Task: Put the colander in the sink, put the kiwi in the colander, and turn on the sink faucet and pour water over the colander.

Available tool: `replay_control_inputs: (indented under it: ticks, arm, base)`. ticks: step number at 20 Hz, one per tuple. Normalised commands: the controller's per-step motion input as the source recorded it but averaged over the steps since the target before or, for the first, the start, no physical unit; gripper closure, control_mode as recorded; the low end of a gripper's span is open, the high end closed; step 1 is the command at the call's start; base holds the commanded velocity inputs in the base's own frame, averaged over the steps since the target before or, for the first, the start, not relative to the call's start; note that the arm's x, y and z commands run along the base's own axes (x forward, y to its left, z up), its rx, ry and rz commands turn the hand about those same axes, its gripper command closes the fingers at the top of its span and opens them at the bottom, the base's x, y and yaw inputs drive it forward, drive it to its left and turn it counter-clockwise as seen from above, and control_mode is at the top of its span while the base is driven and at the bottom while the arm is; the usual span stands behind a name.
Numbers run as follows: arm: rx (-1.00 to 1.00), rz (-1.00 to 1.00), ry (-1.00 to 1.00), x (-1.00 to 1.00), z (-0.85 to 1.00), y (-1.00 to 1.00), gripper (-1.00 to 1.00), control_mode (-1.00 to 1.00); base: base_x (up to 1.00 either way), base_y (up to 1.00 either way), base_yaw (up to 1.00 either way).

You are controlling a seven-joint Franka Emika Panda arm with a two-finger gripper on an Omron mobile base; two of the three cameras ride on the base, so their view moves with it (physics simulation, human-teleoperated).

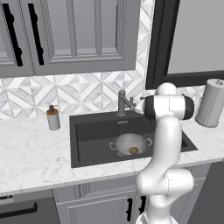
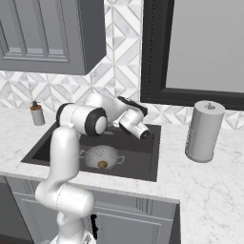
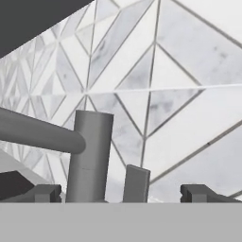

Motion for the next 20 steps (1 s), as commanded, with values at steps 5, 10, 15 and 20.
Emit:
replay_control_inputs:
  ticks: [5,10,15,20]
  arm:
    - [0.00,0.00,0.00,0.27,-0.09,0.00,-1.00,-1.00]
    - [0.00,0.00,0.00,0.26,-0.07,0.00,-1.00,-1.00]
    - [0.00,0.00,0.00,0.21,-0.10,0.03,-1.00,-1.00]
    - [0.00,0.00,0.00,0.19,-0.07,0.07,-1.00,-1.00]
  base:
    - [0.00,0.00,0.00]
    - [0.00,0.00,0.00]
    - [0.00,0.00,0.00]
    - [0.00,0.00,0.00]
